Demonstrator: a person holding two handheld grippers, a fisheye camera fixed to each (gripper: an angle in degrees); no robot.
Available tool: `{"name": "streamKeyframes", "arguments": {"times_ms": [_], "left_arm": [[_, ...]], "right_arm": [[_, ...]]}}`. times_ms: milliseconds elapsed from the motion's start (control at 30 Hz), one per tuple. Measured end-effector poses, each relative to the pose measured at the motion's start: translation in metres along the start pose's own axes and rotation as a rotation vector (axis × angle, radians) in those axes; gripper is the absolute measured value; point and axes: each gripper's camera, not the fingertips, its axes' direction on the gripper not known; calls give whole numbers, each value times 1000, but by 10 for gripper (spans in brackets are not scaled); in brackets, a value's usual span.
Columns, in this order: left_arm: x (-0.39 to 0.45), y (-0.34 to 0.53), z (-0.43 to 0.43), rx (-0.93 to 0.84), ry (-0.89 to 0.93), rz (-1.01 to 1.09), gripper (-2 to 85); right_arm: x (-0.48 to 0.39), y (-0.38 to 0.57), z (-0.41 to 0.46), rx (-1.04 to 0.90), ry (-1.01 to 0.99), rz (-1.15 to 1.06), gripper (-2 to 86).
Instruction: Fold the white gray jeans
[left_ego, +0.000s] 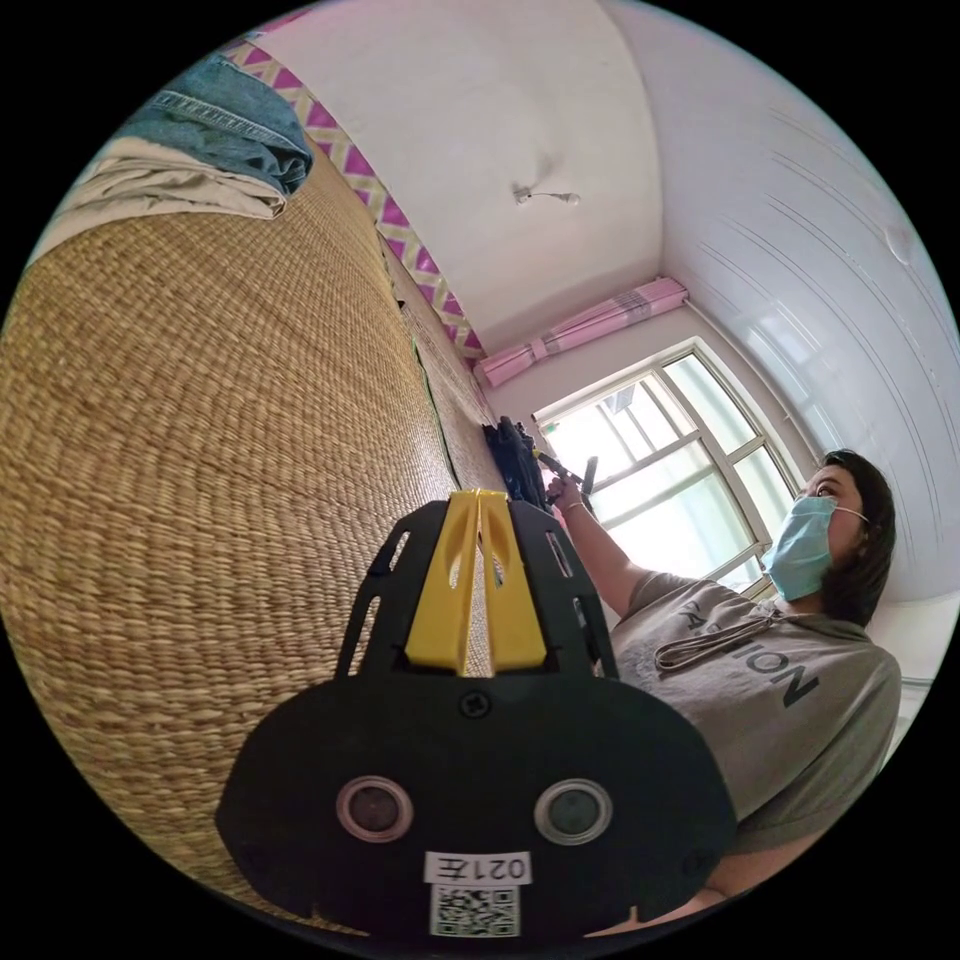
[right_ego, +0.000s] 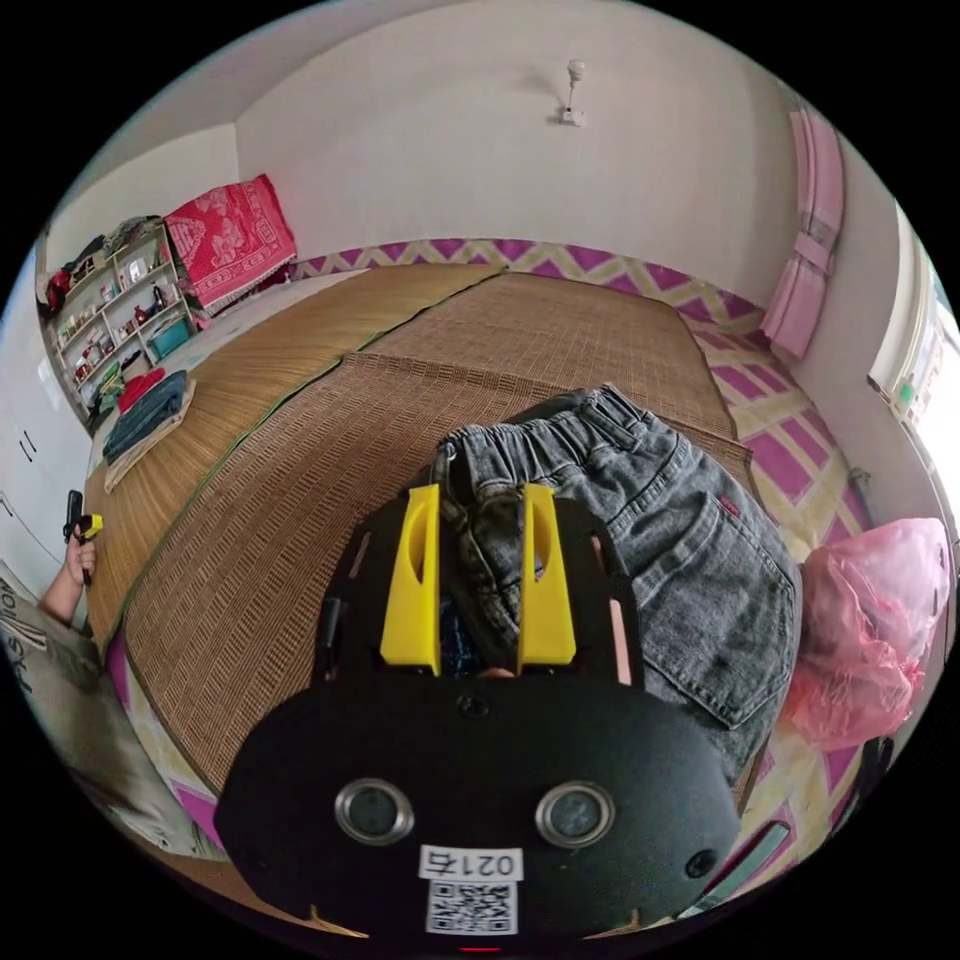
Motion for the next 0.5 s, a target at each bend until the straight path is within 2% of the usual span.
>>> {"name": "streamKeyframes", "arguments": {"times_ms": [200, 267, 333, 500], "left_arm": [[4, -2, -2, 7, 2, -2, -9], [4, -4, -2, 5, 4, -3, -9], [5, -5, -1, 2, 4, -5, -9], [8, -7, -3, 2, 6, -3, -9]], "right_arm": [[38, 6, -3, 105, -174, 111, 137], [37, 3, 3, 74, -79, 99, 136], [21, -7, 24, -36, 105, 0, 133], [12, -30, 42, -74, 295, -36, 74]]}}
